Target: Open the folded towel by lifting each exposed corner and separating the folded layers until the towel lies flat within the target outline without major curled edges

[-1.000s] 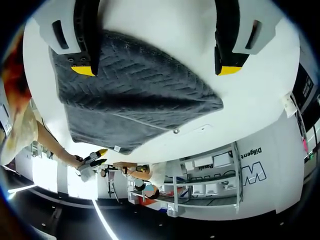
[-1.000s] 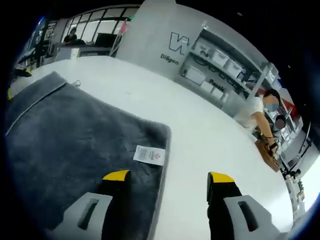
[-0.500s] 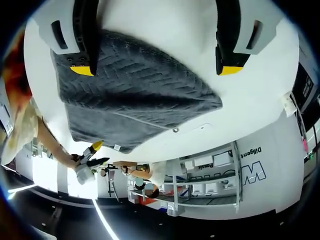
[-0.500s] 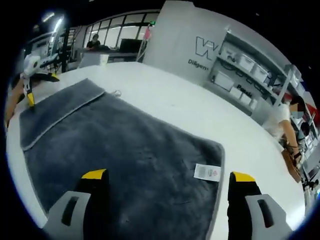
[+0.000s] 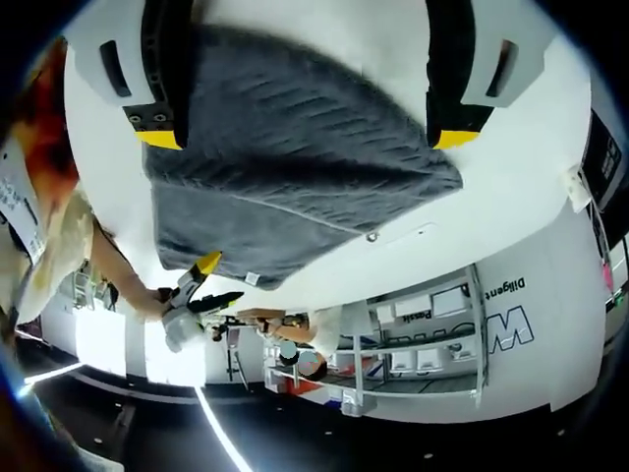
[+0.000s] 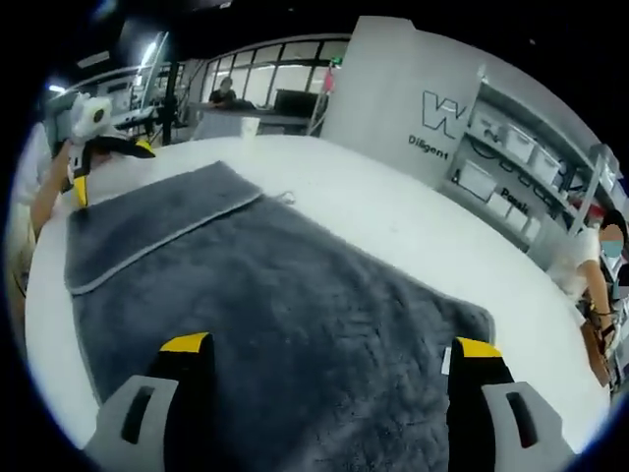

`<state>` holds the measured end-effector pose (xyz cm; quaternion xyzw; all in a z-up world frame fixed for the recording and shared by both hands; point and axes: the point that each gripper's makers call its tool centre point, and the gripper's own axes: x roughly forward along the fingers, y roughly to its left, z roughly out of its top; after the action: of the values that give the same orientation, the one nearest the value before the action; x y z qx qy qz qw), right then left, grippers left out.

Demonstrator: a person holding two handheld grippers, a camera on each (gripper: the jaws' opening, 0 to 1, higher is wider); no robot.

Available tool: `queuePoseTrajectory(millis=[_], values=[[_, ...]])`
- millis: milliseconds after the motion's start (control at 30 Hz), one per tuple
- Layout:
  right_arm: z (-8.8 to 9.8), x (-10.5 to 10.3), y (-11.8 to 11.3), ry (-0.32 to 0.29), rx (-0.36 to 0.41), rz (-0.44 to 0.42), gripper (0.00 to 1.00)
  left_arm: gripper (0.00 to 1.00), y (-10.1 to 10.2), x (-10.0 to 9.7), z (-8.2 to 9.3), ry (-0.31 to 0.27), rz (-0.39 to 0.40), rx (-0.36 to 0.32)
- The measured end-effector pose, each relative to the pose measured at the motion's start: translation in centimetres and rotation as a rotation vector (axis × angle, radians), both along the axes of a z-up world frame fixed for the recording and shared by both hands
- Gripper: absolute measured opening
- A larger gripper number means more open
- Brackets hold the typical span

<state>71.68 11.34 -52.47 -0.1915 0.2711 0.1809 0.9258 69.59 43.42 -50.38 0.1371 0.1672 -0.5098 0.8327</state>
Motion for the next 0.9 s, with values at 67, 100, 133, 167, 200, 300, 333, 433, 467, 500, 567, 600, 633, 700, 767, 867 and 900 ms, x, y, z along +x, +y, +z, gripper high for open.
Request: queuePoseTrajectory(millis=[67, 100, 133, 167, 200, 300, 333, 433, 467, 500, 567, 600, 633, 700, 767, 867, 900], values=[[0.0, -0.1, -0.3, -0.008, 0.000, 0.002, 0.99, 0.99, -1.6, -1.8, 0.4, -0.009, -0.048, 0.000], [-0.1, -0.3, -0.3, -0.007, 0.003, 0.012, 0.99, 0.98, -1.9, -2.2, 0.4, -0.009, -0.058, 0.001], [-0.3, -0.3, -0.4, -0.003, 0.012, 0.014, 0.99, 0.97, -2.1, -2.5, 0.4, -0.010, -0.062, 0.002], [-0.5, -0.4, -0.4, 0.002, 0.021, 0.015, 0.99, 0.97, -3.0, -3.6, 0.6, -0.024, -0.091, 0.003], [-0.7, -0.5, -0.5, 0.006, 0.030, 0.017, 0.99, 0.97, -4.0, -4.7, 0.8, -0.039, -0.119, 0.005], [-0.9, -0.6, -0.7, 0.010, 0.031, 0.010, 0.99, 0.96, -5.3, -6.2, 0.7, -0.067, -0.135, 0.021], [-0.8, -0.7, -0.7, 0.008, 0.035, 0.009, 0.99, 0.94, -5.7, -6.6, 0.5, -0.082, -0.135, 0.033], [-0.7, -0.8, -0.7, 0.004, 0.048, 0.008, 0.99, 0.92, -7.1, -8.0, -0.1, -0.110, -0.136, 0.053], [-0.7, -0.9, -0.6, 0.003, 0.050, 0.010, 0.99, 0.92, -7.6, -8.4, -0.3, -0.100, -0.141, 0.044], [-0.7, -0.9, -0.6, 0.002, 0.048, 0.011, 0.99, 0.91, -8.1, -9.0, -0.6, -0.084, -0.151, 0.030], [-0.6, -1.0, -0.5, 0.001, 0.048, 0.014, 0.99, 0.85, -8.8, -9.5, -0.9, -0.075, -0.144, 0.017], [-0.6, -1.0, -0.5, -0.001, 0.050, 0.016, 0.99, 0.82, -9.0, -9.4, -1.0, -0.088, -0.130, 0.022], [-0.6, -1.1, -0.4, -0.001, 0.053, 0.018, 0.99, 0.78, -9.0, -9.3, -1.2, -0.098, -0.117, 0.031], [-0.7, -1.2, -0.3, 0.001, 0.067, 0.023, 0.99, 0.71, -9.1, -9.3, -1.6, -0.110, -0.098, 0.050], [-0.8, -1.3, -0.2, 0.005, 0.078, 0.025, 0.99, 0.67, -9.2, -9.3, -2.0, -0.119, -0.085, 0.062], [-0.9, -1.4, -0.4, 0.007, 0.074, 0.021, 0.99, 0.67, -9.7, -9.3, -1.8, -0.127, -0.078, 0.022], [-0.9, -1.5, -0.4, 0.007, 0.073, 0.021, 0.99, 0.65, -9.7, -9.3, -1.8, -0.125, -0.079, 0.019]])
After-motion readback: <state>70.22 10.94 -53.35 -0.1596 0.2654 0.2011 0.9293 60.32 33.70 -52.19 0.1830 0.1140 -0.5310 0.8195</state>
